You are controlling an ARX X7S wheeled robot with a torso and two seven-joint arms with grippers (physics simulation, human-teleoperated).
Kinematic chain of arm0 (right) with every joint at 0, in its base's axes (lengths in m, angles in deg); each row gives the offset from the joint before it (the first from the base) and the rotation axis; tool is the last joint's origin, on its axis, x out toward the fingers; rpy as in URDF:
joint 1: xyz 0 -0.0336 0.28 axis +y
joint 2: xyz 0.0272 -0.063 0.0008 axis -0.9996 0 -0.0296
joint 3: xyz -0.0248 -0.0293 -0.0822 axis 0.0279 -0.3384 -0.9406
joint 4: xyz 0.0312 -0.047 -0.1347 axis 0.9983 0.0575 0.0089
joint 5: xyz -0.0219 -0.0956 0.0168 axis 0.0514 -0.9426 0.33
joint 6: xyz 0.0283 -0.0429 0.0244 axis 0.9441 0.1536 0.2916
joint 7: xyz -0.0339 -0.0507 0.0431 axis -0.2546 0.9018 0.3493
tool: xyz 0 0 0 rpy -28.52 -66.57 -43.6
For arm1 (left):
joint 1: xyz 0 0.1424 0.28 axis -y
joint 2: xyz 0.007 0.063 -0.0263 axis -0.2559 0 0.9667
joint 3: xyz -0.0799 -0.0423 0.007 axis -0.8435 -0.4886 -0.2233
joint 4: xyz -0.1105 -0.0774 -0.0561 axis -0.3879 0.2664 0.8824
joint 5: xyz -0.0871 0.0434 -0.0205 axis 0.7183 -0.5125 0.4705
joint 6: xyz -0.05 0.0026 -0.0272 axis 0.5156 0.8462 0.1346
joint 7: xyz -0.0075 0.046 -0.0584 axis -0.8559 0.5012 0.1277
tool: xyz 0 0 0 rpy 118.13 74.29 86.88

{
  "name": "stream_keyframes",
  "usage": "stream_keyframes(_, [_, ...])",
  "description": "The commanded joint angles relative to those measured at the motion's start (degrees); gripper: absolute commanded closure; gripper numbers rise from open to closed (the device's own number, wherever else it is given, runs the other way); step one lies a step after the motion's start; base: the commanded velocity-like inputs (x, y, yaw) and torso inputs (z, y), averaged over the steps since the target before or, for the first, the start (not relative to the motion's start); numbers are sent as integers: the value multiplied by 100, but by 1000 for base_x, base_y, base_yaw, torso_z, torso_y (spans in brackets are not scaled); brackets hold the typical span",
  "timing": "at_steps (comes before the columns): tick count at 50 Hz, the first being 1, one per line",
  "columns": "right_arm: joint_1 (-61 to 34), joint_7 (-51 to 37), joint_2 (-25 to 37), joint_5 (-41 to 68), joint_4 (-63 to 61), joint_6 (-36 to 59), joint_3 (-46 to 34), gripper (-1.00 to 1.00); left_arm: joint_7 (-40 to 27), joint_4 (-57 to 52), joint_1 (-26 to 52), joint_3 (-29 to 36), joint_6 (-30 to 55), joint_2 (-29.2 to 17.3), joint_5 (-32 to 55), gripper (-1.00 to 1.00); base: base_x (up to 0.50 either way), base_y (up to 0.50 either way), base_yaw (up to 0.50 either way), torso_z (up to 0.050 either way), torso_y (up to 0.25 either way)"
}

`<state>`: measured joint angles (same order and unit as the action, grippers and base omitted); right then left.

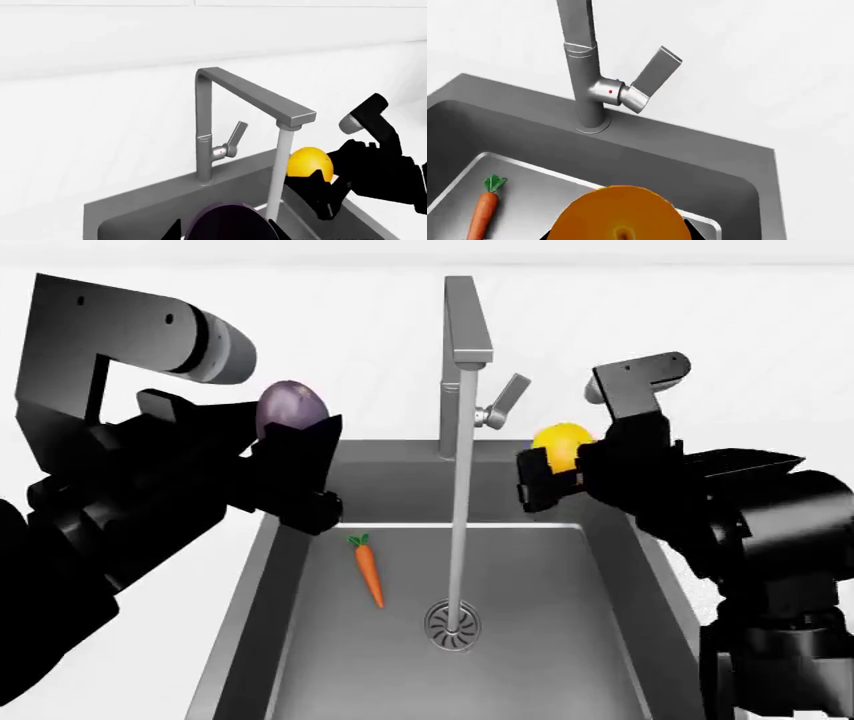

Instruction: Pick the eggplants and oranges from the sink and place them in one bowl. Place the carrot in the other bowl. Then turn off the sink faucet.

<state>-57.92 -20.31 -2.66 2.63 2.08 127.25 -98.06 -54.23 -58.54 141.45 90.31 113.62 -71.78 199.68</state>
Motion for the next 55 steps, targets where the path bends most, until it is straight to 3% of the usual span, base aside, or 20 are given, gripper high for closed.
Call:
stream_keyframes(1, [1012,-63,175,409,-3623,515,1290,100,344,-39,-218,10,5,-8,-448,100,0,0,0,0,0])
stream_keyframes(4, [1176,-396,141,1135,-4569,1108,2041,100,425,-37,-266,51,66,25,-614,100,0,0,0,0,0])
stream_keyframes(6, [1353,-1771,490,2807,-4596,1111,2544,100,496,-27,-290,64,104,29,-692,100,0,0,0,0,0])
stream_keyframes(7, [1361,-1987,597,2988,-4949,1075,2566,100,519,-48,-321,72,123,31,-762,100,0,0,0,0,0])
stream_keyframes(11, [1277,-4796,1246,6426,-4297,1040,3043,100,547,-36,-332,80,145,16,-857,100,0,0,0,0,0])
stream_keyframes(12, [1310,-5177,1269,7143,-4249,880,3152,100,549,-41,-326,88,152,21,-874,100,0,0,0,0,0])
stream_keyframes(15, [1373,-5751,1493,7817,-4290,674,3083,100,543,-36,-338,130,138,93,-945,100,0,0,0,0,0])
stream_keyframes(42, [1890,-5246,1466,7117,-4621,360,2950,100,341,-279,-186,95,-8,-26,-617,100,-259,110,0,0,0])
stream_keyframes(55, [2105,-4851,1525,6565,-4710,203,2920,100,111,-468,3,85,-124,-113,-289,100,-41,397,0,0,0])
